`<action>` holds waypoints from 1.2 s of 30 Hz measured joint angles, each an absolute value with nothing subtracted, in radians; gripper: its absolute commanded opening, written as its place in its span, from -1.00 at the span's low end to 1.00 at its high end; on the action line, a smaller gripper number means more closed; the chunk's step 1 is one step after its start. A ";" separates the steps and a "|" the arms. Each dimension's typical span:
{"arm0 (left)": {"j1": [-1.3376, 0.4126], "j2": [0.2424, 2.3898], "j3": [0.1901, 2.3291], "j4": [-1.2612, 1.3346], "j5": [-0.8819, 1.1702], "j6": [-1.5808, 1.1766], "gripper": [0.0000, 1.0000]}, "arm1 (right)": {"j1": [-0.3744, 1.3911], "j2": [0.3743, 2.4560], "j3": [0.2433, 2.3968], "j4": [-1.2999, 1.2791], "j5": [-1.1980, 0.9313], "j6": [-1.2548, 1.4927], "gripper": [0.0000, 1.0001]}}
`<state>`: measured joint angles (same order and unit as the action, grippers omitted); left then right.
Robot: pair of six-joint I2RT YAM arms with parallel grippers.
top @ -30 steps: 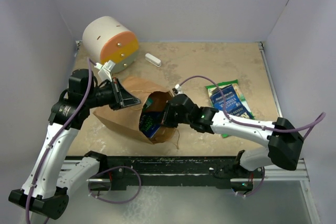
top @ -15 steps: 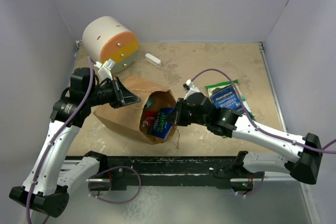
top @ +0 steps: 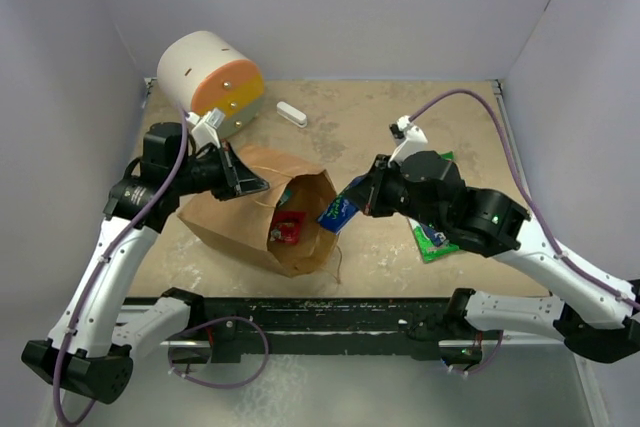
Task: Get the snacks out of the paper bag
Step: Take out the snack from the paper bag, then place the snack at the center of the board.
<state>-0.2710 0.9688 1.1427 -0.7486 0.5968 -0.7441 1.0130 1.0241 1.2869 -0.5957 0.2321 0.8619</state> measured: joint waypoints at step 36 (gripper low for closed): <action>-0.271 1.148 1.233 -0.725 0.639 -0.656 -1.00 | -0.158 1.400 1.169 -0.471 -0.289 0.677 -1.00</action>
